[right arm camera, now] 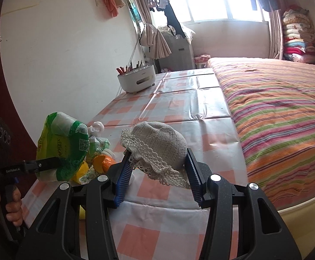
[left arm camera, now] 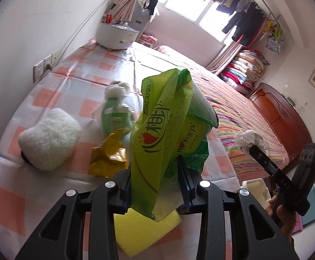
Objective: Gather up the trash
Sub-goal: 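Carry the lace hat over the cream bin and open the right gripper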
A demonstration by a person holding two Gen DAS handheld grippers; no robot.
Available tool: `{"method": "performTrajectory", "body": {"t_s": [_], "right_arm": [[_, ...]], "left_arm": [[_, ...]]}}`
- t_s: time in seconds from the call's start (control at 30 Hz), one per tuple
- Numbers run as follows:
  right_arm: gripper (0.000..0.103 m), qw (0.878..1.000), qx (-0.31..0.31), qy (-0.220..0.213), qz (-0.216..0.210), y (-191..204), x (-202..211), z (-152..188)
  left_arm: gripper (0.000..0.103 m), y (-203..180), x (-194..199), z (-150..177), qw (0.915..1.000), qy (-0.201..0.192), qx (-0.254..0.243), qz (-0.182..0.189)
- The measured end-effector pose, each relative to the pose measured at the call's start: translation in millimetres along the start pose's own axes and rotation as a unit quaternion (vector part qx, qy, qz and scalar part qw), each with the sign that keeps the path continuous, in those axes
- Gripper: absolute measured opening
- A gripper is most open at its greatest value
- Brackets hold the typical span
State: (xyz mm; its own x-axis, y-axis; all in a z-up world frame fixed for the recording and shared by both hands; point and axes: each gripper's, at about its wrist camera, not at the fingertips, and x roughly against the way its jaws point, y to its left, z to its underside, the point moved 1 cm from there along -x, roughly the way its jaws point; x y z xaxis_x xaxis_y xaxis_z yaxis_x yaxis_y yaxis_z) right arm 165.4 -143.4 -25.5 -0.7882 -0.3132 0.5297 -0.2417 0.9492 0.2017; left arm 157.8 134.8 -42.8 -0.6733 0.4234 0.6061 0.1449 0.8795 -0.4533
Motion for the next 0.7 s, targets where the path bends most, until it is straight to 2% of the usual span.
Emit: {"method": "performTrajectory", "body": {"t_s": [0.4,0.7], "right_arm": [[0.046,0.999,-0.010,-0.009,0.053,-41.0,42.7,9.8],[0.046,0.995,-0.027,-0.011,0.101,-70.5,73.3,20.5]], "left_arm": [[0.035,-50.2,-20.6,11.9,0.9979,0.026,-0.041,0.044],[0.035,-92.2,-31.4,32.1,0.9924,0.052,-0.079,0.079]]}}
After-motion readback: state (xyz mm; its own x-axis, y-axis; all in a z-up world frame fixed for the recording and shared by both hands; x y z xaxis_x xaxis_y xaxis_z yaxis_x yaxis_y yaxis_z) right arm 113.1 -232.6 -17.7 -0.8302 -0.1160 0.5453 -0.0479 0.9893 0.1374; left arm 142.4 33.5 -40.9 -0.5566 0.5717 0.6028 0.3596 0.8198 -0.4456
